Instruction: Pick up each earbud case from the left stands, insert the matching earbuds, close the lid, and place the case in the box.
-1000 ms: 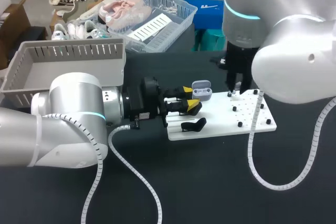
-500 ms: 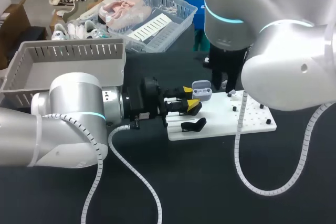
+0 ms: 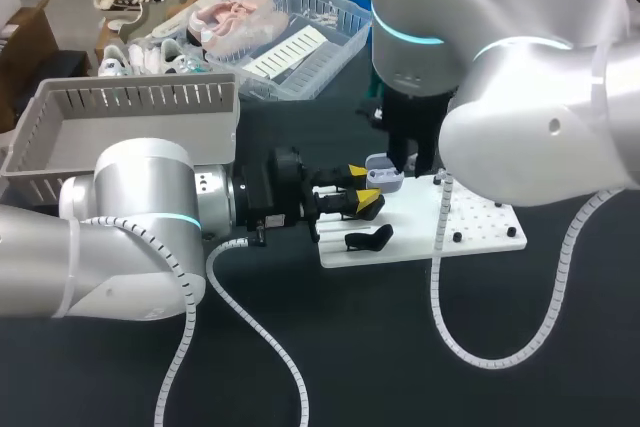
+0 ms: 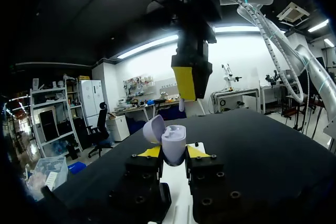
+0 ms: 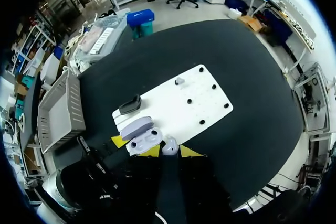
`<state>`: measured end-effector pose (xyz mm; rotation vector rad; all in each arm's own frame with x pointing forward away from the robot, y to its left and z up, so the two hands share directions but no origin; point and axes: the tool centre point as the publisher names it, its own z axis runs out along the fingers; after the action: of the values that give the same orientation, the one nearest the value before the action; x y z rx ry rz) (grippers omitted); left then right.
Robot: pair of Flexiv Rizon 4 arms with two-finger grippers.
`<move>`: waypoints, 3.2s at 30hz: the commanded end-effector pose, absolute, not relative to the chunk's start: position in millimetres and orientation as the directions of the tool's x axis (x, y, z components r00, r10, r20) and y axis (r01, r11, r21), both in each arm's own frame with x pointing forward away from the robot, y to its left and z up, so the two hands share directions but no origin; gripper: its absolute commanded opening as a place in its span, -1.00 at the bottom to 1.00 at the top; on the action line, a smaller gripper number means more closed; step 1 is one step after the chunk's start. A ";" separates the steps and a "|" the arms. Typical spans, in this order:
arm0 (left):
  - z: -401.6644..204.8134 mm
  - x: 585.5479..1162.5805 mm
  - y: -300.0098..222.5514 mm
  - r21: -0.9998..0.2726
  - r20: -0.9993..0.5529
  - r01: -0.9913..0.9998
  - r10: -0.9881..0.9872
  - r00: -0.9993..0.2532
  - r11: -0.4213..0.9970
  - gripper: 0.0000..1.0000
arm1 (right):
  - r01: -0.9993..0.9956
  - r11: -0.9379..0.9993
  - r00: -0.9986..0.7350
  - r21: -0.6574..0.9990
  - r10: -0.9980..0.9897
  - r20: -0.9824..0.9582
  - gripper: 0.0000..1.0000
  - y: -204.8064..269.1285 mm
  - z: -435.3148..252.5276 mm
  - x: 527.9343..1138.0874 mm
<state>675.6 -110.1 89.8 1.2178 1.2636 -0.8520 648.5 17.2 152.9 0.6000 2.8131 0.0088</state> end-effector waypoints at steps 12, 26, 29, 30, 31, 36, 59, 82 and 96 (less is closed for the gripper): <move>89.3 673.8 -110.8 0.195 -0.975 0.957 0.149 0.166 0.214 -1.00 | 0.395 0.918 -0.887 0.035 0.391 -0.246 -1.00 30.7 147.7 653.2; 89.3 673.8 -110.8 0.195 -0.975 0.957 0.149 0.166 0.214 -1.00 | 0.389 0.921 -0.893 0.005 0.379 -0.243 -1.00 35.0 143.7 653.3; 89.3 673.8 -110.8 0.195 -0.975 0.957 0.149 0.166 0.214 -1.00 | 0.388 0.922 -0.894 0.001 0.376 -0.243 -1.00 35.6 142.4 653.9; 89.3 673.8 -110.8 0.195 -0.975 0.957 0.149 0.166 0.214 -1.00 | 0.387 0.922 -0.895 0.001 0.376 -0.242 -1.00 35.7 141.8 654.2; 89.3 673.8 -110.8 0.195 -0.975 0.957 0.149 0.166 0.214 -1.00 | 0.386 0.922 -0.895 0.001 0.375 -0.240 -1.00 35.8 141.2 654.3; 89.3 673.8 -110.8 0.195 -0.975 0.957 0.149 0.166 0.214 -1.00 | 0.383 0.924 -0.897 -0.002 0.371 -0.241 -1.00 37.0 139.5 654.3; 89.3 673.8 -110.8 0.195 -0.975 0.957 0.149 0.166 0.214 -1.00 | 0.378 0.926 -0.900 0.000 0.368 -0.233 -1.00 35.3 134.3 658.6; 89.3 673.8 -110.8 0.195 -0.975 0.957 0.149 0.166 0.214 -1.00 | 0.368 0.930 -0.908 0.009 0.362 -0.212 -0.69 36.5 126.1 658.1; 89.3 673.8 -110.8 0.195 -0.975 0.957 0.149 0.166 0.214 -1.00 | 0.365 0.931 -0.907 0.019 0.361 -0.217 -0.14 36.2 128.8 656.5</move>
<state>675.6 -109.9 89.7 1.2174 1.2628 -0.8527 658.9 37.3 128.2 0.5455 2.8770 -0.0364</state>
